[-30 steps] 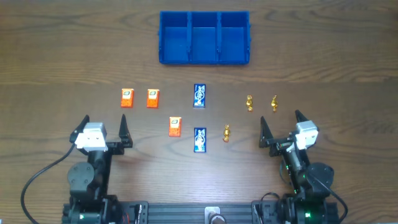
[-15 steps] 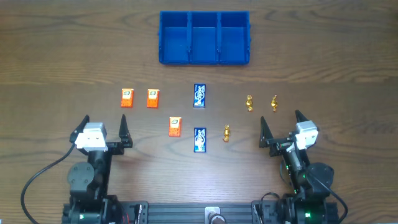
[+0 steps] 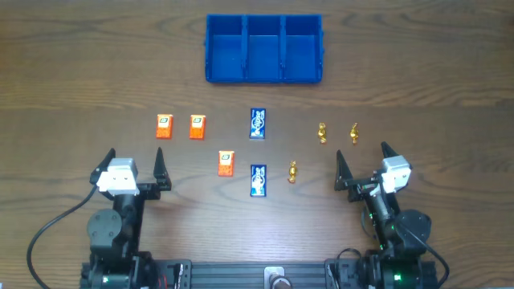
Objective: Sort Candies Into Trays
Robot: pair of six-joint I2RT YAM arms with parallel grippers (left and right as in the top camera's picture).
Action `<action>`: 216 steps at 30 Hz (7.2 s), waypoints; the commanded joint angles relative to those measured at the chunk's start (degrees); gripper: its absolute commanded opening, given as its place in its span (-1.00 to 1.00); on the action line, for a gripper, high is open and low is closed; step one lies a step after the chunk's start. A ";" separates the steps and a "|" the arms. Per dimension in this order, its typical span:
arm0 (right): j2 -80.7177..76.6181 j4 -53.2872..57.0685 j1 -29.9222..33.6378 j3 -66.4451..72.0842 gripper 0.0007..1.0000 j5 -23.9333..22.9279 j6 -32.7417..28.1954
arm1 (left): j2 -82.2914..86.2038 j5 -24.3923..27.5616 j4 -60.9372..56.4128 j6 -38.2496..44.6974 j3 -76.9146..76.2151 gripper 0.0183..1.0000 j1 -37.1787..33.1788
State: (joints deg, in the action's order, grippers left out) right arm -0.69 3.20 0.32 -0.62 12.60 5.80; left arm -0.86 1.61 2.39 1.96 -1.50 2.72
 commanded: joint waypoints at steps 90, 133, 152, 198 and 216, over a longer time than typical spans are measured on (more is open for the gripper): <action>0.52 0.28 0.94 0.17 1.00 -0.55 -0.52 | -102.60 -2.12 38.07 -8.35 -81.46 -0.57 6.75; 0.52 0.28 0.94 0.17 1.00 -0.55 -0.52 | -103.49 -7.54 40.33 -17.86 -96.04 0.71 18.49; 0.52 0.28 0.94 0.17 1.00 -0.55 -0.52 | -101.31 -5.14 24.46 -17.81 -58.27 0.67 19.04; 0.52 0.28 0.94 0.17 1.00 -0.55 -0.52 | -101.11 -5.07 33.97 -22.64 -87.71 -0.42 20.81; 0.50 0.28 0.94 0.17 1.00 -0.55 -0.52 | -120.80 -4.83 39.26 -21.00 -108.30 -0.37 18.93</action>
State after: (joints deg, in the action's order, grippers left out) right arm -0.58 3.36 0.32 -0.62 12.19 5.80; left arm -121.78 -2.50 42.24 -19.33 -109.06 21.89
